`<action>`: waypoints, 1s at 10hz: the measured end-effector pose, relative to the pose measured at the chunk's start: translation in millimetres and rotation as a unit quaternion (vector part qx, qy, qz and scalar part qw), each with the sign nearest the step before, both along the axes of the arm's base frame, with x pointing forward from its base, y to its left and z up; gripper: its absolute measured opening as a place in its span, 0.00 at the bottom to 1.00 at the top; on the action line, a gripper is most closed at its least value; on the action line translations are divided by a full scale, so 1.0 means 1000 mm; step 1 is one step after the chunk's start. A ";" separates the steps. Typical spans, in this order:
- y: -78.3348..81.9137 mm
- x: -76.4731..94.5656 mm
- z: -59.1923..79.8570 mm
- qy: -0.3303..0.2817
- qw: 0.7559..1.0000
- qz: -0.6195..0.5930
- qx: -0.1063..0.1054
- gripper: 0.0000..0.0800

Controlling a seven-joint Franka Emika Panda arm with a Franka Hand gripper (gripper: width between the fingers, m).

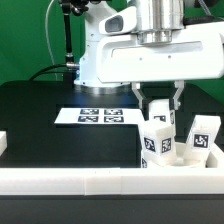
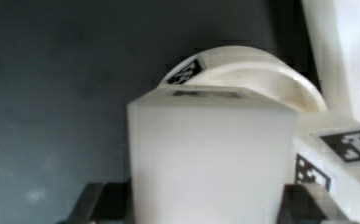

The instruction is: Assemble stool

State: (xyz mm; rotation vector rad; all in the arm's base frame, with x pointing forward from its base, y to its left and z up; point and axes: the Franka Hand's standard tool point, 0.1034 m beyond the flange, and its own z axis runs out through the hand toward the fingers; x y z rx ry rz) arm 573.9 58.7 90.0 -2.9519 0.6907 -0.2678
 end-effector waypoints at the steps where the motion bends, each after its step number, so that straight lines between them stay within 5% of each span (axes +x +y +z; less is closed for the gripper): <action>1: 0.002 0.000 0.000 0.003 0.999 -0.042 0.009 0.43; 5: 0.011 -0.002 -0.002 0.023 0.961 -0.270 0.059 0.43; 10: 0.031 -0.001 -0.002 0.046 0.877 -0.467 0.100 0.43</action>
Offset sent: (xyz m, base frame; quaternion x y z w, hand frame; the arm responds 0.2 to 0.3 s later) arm -0.0034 0.0060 -0.0141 -0.0316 -0.0142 0.3096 0.9502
